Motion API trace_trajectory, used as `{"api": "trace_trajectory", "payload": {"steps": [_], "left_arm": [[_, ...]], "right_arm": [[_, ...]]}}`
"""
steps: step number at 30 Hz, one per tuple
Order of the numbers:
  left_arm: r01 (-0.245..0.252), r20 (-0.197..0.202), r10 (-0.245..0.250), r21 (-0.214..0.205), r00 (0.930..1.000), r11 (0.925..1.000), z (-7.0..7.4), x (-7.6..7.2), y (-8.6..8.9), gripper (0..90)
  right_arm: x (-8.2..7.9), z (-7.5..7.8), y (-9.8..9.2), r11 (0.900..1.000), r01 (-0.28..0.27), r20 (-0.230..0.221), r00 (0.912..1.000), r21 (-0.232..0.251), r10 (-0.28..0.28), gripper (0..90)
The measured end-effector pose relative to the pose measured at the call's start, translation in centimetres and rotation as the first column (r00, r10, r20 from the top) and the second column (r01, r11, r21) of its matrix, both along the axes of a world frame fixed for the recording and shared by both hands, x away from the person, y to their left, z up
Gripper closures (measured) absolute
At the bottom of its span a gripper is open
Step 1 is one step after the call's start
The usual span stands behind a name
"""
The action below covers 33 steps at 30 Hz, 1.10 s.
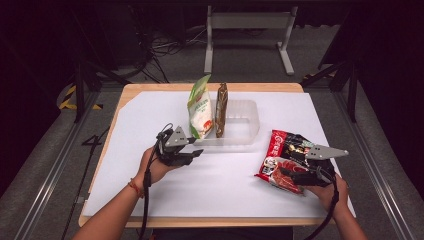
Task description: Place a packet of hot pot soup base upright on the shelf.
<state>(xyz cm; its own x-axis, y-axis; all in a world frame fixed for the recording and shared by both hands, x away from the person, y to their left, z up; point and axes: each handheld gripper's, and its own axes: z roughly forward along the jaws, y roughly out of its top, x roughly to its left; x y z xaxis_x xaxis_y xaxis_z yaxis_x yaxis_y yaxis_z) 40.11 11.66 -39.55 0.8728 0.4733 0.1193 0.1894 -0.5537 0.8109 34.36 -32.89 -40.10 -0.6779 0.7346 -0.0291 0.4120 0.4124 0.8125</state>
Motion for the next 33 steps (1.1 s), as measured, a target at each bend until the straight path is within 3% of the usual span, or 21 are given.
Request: {"api": "trace_trajectory", "payload": {"steps": [2, 5, 9, 14, 18, 26, 29, 33], "left_arm": [[-0.013, 0.018, 0.013, 0.009, 0.9998, 0.9999, 0.0, -0.4, 0.7, 40.3], [-0.022, 0.031, 0.023, -0.028, 0.9992, 0.9994, 0.0, -0.9, 2.1, 34.3], [-0.041, 0.040, 0.042, -0.037, 0.9983, 0.9985, -0.4, -1.5, 3.6, 29.3], [-0.048, 0.029, 0.048, -0.001, 0.9984, 0.9988, -1.2, -1.8, 5.1, 23.4], [-0.059, 0.018, 0.059, -0.001, 0.9981, 0.9982, -1.8, -1.8, 6.2, 20.9], [-0.109, 0.010, 0.109, 0.024, 0.9940, 0.9937, -3.2, -1.6, 8.3, 16.6], [-0.118, -0.033, 0.118, 0.003, 0.9925, 0.9930, -3.6, -1.6, 8.9, 15.4], [-0.110, -0.051, 0.110, 0.010, 0.9926, 0.9939, -3.9, -1.9, 8.8, 14.5]], "right_arm": [[0.0, 0.1, -0.2, 1.0000, 0.007, 0.004, 1.0000, 0.003, -0.007, 27.2], [0.0, 0.2, -0.4, 0.9999, 0.016, 0.013, 0.9998, 0.003, -0.016, 27.3], [0.0, 0.3, -0.6, 0.9997, 0.024, 0.015, 0.9996, 0.005, -0.024, 27.3], [0.2, 0.4, -1.0, 0.9990, 0.045, 0.019, 0.9988, -0.004, -0.045, 27.5], [0.3, 0.5, -1.4, 0.9984, 0.057, 0.028, 0.9980, -0.006, -0.056, 27.8], [0.8, 0.4, -3.0, 0.9946, 0.097, 0.014, 0.9951, 0.037, -0.098, 30.3], [1.0, 0.3, -3.3, 0.9935, 0.106, 0.012, 0.9943, 0.043, -0.106, 29.3], [1.1, 0.2, -3.5, 0.9922, 0.113, 0.005, 0.9935, 0.053, -0.113, 29.2]]}}
